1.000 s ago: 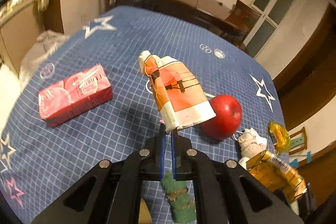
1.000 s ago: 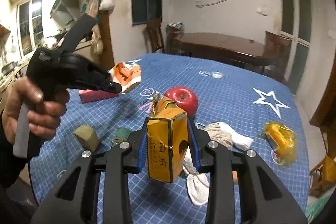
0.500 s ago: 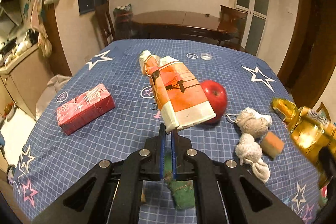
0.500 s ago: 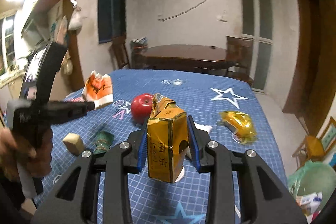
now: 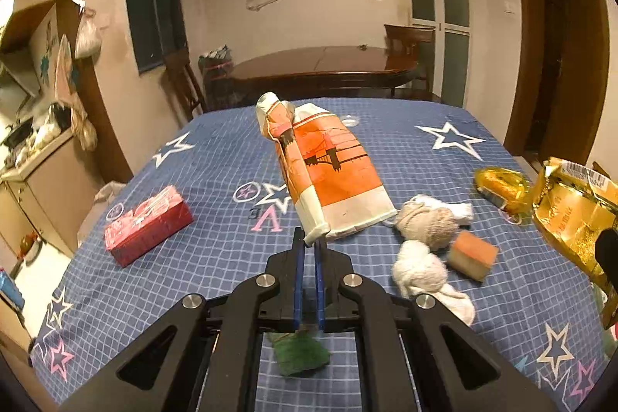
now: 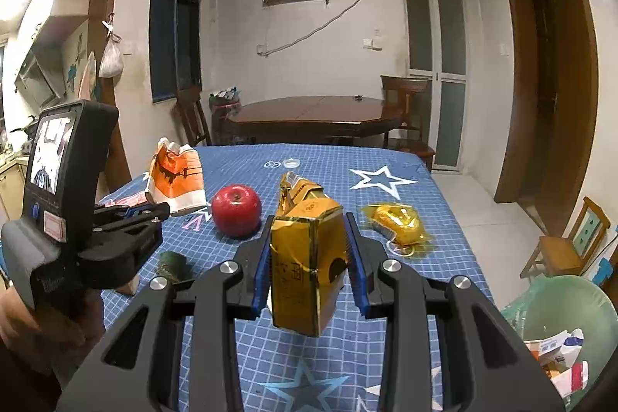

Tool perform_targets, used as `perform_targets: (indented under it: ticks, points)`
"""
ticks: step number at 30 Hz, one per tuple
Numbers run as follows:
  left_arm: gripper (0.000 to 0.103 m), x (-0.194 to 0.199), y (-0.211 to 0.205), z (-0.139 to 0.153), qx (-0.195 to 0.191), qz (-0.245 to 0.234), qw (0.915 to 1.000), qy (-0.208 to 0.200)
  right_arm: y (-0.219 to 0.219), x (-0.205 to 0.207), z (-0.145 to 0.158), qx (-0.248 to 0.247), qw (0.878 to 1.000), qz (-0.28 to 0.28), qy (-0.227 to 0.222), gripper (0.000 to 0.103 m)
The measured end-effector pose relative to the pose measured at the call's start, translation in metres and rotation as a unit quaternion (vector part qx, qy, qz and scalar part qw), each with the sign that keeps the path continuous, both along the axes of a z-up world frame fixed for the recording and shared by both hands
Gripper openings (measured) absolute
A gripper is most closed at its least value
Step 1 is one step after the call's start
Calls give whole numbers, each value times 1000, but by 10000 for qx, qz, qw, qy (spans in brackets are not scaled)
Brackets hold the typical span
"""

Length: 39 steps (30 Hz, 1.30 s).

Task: Collect trash
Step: 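Carry the carton and gold packet over the green bin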

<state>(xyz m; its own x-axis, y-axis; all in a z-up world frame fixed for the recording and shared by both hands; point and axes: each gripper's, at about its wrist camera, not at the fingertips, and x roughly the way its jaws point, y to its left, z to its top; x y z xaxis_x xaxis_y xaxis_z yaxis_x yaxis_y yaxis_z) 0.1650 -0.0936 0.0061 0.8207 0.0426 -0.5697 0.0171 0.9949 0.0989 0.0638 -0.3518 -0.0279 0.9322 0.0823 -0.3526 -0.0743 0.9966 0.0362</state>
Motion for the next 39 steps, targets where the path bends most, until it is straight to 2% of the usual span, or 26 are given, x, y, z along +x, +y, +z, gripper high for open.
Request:
perform_targets:
  ticks: [9,18,30,39]
  points:
    - [6,-9,-48,13,139,-501,9983,-248,-24,-12,6,173,9992,-338,-158,32]
    - [6,-20,-102,21,234,-1082,9928,-446,-64,-31,14,291,9949,-899,-353,32]
    - [6,-42,-194,14,342,-2011,9774,-562,-132,-65,12,577,9806,-1806,-495,32]
    - [6,-62,-260,0,437,-2676,9606,-612,-176,-92,8,706,9653,-2449,-565,32]
